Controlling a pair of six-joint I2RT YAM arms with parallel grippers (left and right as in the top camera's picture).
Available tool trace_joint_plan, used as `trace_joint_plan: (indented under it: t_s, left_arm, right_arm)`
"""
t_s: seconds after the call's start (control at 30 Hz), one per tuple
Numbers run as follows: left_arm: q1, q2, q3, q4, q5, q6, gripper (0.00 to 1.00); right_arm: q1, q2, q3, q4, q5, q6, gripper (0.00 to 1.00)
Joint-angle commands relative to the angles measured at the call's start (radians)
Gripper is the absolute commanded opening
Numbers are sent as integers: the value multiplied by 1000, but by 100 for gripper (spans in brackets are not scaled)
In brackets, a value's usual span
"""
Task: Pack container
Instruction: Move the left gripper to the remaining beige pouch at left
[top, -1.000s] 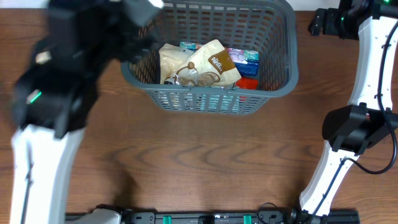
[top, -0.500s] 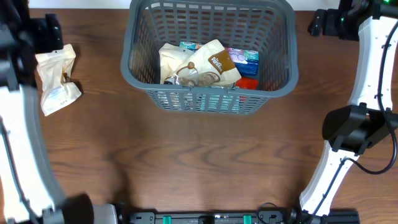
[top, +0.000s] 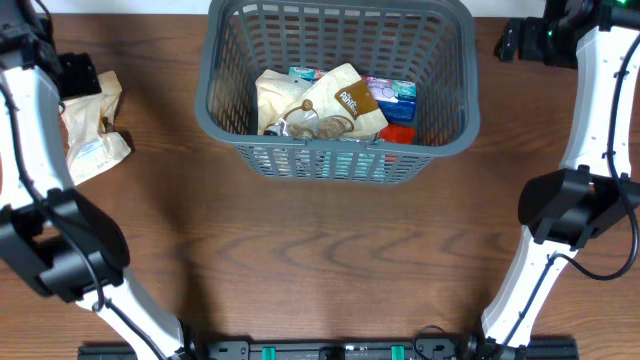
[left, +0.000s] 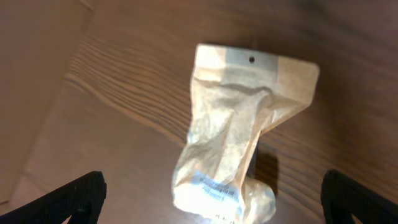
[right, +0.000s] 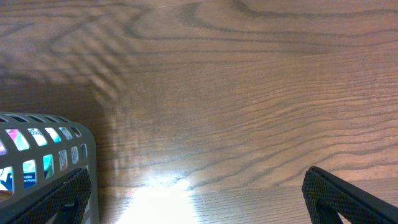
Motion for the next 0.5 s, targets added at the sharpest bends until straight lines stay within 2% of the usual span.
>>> trace_joint_plan:
  t_s: [0.0, 0.2, 0.47]
  left_arm:
    - [8, 79, -5, 6, -12, -11, 99]
    - [14, 183, -5, 31, -7, 17, 99]
    - [50, 268, -5, 51, 84, 34, 99]
  right_arm:
    - [4, -2, -5, -4, -8, 13, 99]
    - [5, -2, -5, -13, -8, 13, 99]
    - [5, -2, -5, -17, -8, 13, 99]
